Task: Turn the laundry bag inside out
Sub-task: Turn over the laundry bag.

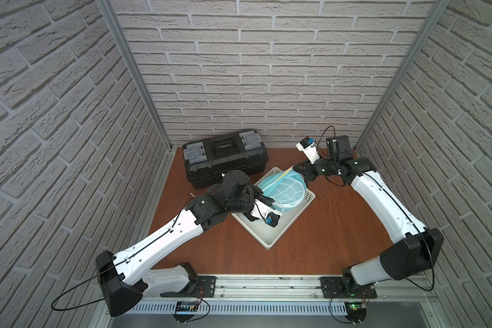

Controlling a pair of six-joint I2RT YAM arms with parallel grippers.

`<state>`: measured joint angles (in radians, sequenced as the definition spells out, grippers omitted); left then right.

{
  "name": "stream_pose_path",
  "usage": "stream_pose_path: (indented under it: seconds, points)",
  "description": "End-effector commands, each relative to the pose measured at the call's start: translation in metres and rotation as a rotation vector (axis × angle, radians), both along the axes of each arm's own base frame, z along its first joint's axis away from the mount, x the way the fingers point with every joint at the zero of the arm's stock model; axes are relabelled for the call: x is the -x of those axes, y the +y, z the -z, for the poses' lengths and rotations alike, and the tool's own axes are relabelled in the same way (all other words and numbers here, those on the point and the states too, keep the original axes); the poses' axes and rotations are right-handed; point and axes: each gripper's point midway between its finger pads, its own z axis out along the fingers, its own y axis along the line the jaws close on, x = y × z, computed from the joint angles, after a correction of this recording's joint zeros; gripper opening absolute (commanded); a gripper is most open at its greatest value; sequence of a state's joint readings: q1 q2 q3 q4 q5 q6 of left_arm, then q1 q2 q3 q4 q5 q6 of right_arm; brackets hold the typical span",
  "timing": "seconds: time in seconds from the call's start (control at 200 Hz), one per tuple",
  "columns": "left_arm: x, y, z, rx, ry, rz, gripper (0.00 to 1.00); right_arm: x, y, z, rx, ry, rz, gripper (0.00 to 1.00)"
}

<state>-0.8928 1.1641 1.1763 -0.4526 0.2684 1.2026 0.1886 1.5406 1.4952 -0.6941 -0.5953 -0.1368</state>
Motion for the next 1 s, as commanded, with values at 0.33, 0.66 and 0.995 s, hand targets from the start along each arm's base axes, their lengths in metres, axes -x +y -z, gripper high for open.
stream_pose_path:
  seconds: [0.33,0.66,0.995]
  points:
    - [0.006,-0.023,-0.038,0.136,-0.341,0.067,0.0,-0.01,0.043,0.049,-0.428,0.482,-0.076,0.31]
    - [-0.047,-0.012,-0.005,0.125,-0.358,-0.132,0.0,-0.021,-0.102,-0.04,-0.331,0.088,0.643,0.75]
    - [-0.077,-0.019,-0.007,0.162,-0.273,-0.261,0.0,0.038,-0.07,-0.045,-0.59,0.18,0.548,0.76]
